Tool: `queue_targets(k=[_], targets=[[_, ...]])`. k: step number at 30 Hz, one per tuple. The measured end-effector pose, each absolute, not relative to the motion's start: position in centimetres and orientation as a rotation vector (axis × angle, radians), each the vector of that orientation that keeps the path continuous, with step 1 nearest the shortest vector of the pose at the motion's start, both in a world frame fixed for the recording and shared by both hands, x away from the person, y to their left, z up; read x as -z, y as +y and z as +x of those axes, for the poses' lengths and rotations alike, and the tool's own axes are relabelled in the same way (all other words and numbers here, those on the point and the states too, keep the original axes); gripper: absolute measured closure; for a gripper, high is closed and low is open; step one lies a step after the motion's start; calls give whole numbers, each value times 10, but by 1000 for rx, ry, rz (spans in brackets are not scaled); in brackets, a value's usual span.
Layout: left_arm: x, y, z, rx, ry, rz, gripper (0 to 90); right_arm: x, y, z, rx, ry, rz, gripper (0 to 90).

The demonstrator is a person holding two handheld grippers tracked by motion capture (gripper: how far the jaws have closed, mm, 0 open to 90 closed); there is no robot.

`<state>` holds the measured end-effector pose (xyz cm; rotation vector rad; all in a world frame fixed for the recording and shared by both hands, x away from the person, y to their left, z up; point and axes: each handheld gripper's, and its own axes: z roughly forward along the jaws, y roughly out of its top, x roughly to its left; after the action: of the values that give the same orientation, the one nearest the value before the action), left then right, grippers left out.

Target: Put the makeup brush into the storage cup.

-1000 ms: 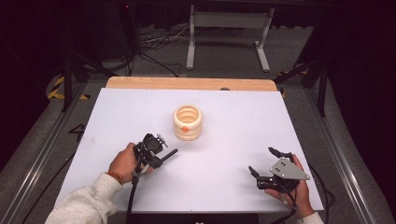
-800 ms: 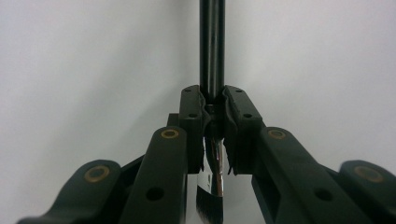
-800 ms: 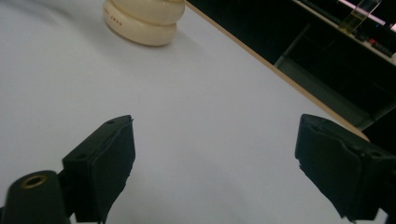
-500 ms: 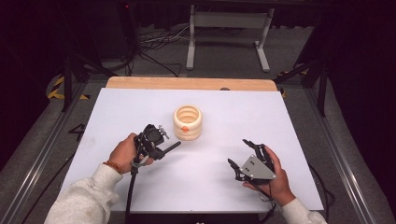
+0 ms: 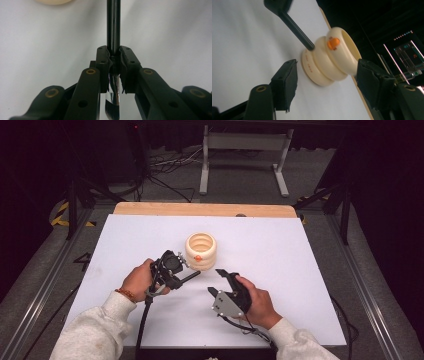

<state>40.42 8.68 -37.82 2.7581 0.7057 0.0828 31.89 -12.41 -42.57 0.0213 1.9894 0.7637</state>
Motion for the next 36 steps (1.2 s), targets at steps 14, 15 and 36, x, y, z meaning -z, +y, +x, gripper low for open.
queue_targets(k=[14, 15, 36], targets=[[373, 69, 400, -66, 621, 2825, 791, 449, -65, 315, -431, 1924, -248, 603], [373, 68, 399, -66, 613, 2826, 791, 451, -63, 314, -421, 1921, -254, 622], [369, 82, 395, -91, 551, 2648, 781, 460, -53, 321, -283, 1841, -295, 800]])
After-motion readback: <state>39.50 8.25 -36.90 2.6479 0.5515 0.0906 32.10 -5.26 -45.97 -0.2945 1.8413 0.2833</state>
